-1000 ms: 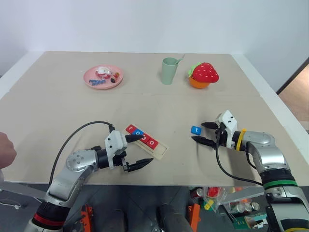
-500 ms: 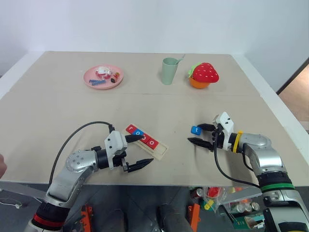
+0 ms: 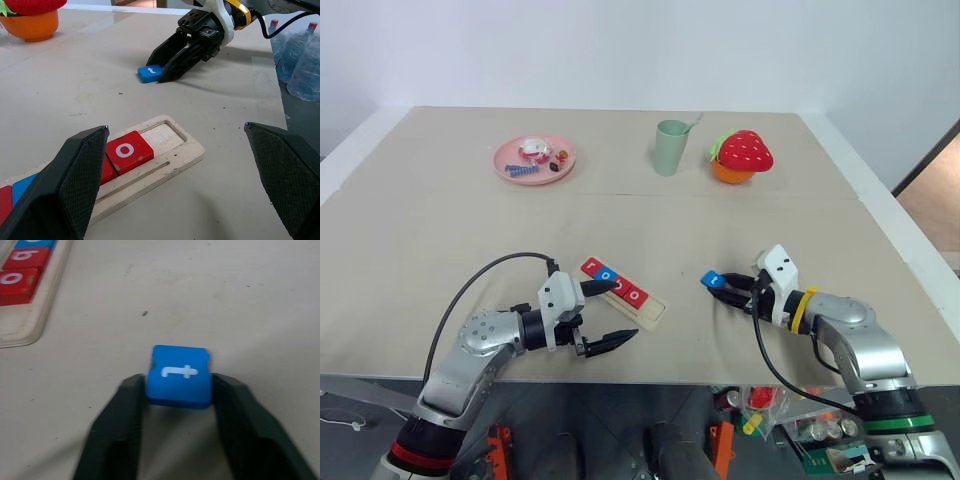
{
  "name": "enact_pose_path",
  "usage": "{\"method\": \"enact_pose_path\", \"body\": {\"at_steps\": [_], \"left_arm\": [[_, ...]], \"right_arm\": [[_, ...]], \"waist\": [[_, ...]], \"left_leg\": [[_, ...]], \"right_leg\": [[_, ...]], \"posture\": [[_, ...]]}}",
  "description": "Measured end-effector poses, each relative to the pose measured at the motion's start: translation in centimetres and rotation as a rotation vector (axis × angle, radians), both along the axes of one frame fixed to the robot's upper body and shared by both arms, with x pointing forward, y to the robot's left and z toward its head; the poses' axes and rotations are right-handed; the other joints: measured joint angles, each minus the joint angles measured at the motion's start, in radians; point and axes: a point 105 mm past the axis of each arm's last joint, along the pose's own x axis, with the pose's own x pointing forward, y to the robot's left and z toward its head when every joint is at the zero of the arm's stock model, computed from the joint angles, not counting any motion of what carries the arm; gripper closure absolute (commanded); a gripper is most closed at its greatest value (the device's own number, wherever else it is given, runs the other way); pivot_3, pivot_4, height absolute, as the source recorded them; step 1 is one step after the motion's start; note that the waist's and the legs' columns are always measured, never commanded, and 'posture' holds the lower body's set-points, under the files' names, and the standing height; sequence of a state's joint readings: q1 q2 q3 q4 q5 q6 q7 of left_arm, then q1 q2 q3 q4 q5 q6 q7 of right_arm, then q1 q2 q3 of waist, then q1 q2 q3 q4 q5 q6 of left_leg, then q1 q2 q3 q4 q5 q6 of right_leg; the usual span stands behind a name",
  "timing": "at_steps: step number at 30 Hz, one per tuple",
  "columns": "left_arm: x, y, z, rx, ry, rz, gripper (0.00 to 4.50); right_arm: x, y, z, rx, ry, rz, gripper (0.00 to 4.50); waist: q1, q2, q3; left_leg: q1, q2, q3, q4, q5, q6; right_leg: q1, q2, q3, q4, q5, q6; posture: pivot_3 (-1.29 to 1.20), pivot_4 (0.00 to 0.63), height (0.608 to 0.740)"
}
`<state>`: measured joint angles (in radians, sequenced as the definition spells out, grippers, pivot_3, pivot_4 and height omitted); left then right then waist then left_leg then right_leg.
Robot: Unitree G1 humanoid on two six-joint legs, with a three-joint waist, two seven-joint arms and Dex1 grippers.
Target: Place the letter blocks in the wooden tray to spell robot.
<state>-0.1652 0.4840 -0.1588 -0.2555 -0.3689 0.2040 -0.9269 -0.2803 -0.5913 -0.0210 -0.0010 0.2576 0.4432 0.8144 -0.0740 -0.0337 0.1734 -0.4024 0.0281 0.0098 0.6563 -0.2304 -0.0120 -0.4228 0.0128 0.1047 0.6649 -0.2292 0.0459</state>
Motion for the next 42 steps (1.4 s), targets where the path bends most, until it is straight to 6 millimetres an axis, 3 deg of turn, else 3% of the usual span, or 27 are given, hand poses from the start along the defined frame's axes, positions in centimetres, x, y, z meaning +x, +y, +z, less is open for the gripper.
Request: {"method": "enact_pose_path", "body": {"at_steps": [10,12,13,16,26,42], "left_arm": [[0.2,0.1,-0.1,0.007,0.001,0.007,0.0],[0.3,0.2,-0.1,0.004,-0.001,0.022,0.0],[0.5,0.5,0.0,0.001,-0.003,0.043,0.0],[0.7,1.0,-0.1,-0.004,-0.001,0.076,0.0],[1.0,1.4,0.1,-0.019,-0.001,0.106,0.0],[1.0,1.5,-0.1,-0.023,0.004,0.123,0.0]], "right_arm": [[-1.1,1.4,0.4,0.02,0.033,-0.069,3.25],[-2.2,3.2,1.6,0.057,0.048,-0.038,3.25],[-3.2,4.9,3.3,0.075,0.024,0.025,3.25],[-4.5,7.0,4.2,0.06,0.016,0.1,3.25],[-5.4,8.5,2.1,-0.032,0.071,0.141,3.25],[-5.4,9.6,1.2,-0.042,0.086,0.154,3.25]], "waist": [[0.0,0.0,0.0],[0.0,0.001,0.0],[0.0,0.001,0.0],[0.0,0.001,0.0],[0.002,0.0,0.0],[0.002,0.0,0.0]], "left_leg": [[0.0,0.0,0.0,0.0,0.0,0.0],[-0.002,0.0,0.0,0.0,0.0,0.0],[-0.002,0.0,-0.001,0.0,0.0,0.0],[-0.002,0.0,-0.002,0.0,0.0,0.0],[-0.003,0.0,-0.001,0.0,0.0,0.0],[-0.003,0.0,-0.002,0.0,0.0,0.0]], "right_leg": [[0.0,0.0,0.0,0.0,0.0,0.0],[-0.002,0.0,0.0,0.0,0.0,0.0],[-0.002,0.0,-0.001,0.0,0.0,0.0],[-0.002,0.0,-0.001,0.0,0.0,0.0],[-0.002,-0.001,-0.001,-0.001,-0.001,0.0],[-0.002,-0.001,-0.002,-0.001,-0.001,0.0]], "posture": [[0.0,0.15,0.74],[0.0,0.15,0.74],[0.0,0.15,0.74],[0.0,0.15,0.74],[0.0,0.15,0.74],[0.0,0.15,0.74]]}}
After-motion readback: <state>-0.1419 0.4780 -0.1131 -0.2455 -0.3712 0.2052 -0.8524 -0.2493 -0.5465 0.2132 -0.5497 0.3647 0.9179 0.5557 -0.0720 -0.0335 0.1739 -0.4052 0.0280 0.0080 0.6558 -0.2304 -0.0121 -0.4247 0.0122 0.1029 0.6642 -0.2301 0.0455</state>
